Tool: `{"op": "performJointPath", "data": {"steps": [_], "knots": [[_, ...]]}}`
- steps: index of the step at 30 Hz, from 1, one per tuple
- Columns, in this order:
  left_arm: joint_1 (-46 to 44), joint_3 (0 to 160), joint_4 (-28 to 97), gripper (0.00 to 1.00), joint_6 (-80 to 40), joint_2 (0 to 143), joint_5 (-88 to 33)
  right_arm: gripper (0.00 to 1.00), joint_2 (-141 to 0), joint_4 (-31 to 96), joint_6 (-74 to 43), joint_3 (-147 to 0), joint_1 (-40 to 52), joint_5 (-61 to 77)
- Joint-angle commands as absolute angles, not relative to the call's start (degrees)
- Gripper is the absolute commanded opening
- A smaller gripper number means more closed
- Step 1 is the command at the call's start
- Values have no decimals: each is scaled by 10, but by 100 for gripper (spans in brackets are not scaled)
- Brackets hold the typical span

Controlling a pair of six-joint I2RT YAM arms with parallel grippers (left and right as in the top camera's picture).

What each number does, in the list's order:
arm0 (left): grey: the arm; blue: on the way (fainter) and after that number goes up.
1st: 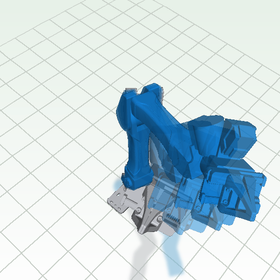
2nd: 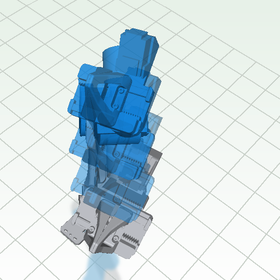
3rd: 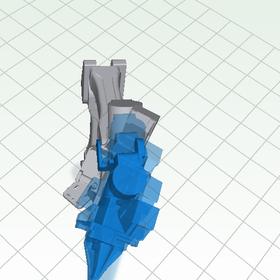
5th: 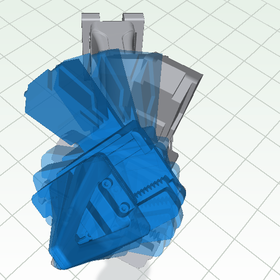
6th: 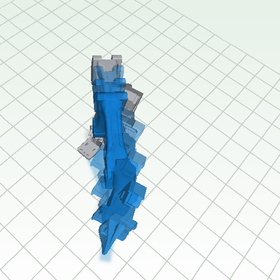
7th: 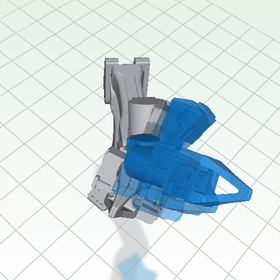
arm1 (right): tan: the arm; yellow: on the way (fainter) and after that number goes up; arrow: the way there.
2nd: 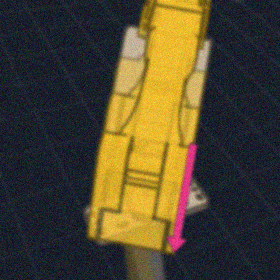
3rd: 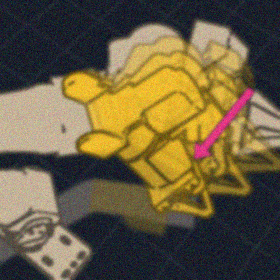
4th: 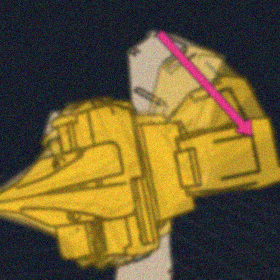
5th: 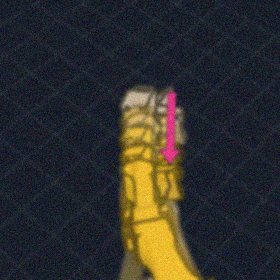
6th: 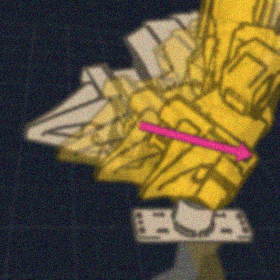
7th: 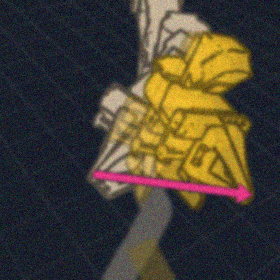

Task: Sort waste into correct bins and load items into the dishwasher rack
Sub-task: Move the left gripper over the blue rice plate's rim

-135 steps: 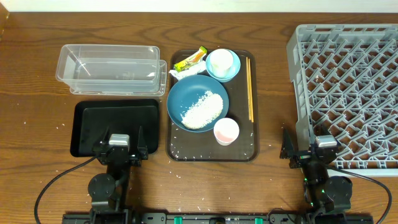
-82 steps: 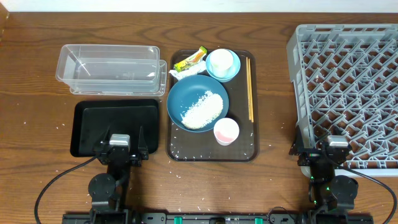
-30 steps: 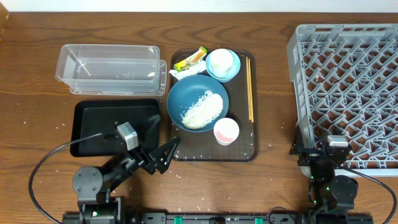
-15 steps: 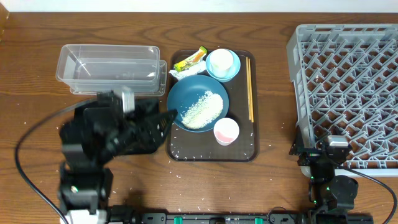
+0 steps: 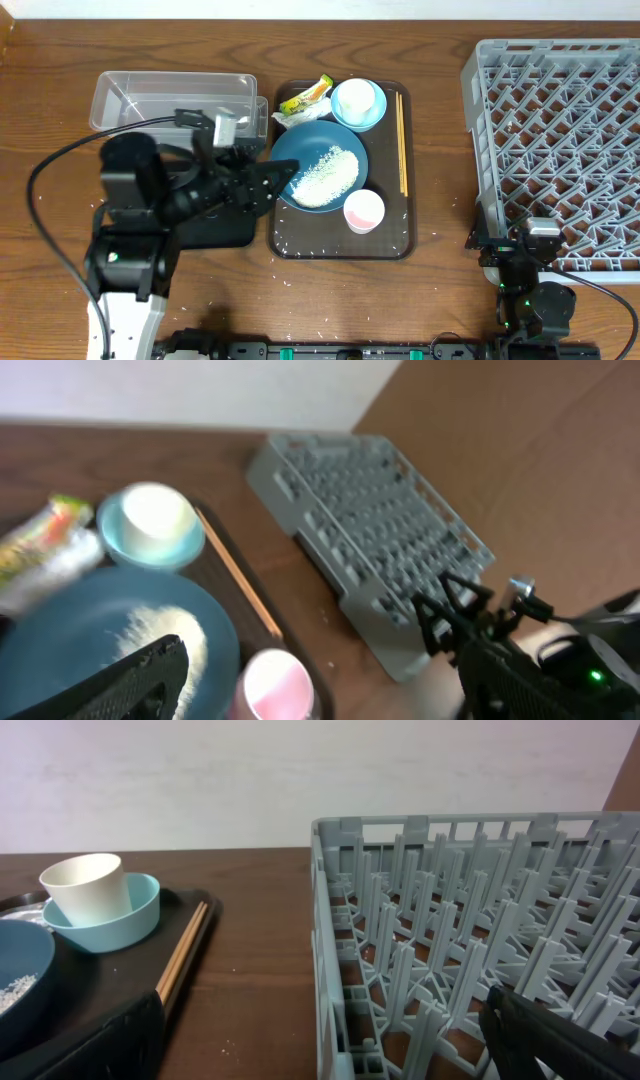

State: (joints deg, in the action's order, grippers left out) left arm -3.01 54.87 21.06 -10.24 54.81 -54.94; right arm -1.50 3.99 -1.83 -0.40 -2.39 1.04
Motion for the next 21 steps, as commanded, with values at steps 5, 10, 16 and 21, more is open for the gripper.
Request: {"op": "performJointPath", "data": {"steps": [5,10,16,21], "knots": [[-154,730,408,89,-28,639,-264,99,-15,42,-12,-3,-24,9],[-243,845,537,89,-22,723,-9,99,-15,42,-12,-3,-24,9],[-263,846,538,89,-22,759,-8,99,-15,42,-12,-3,-24,9],[-263,846,547,90,-76,783,-11,99,-15,42,-12,-3,-24,9]]}}
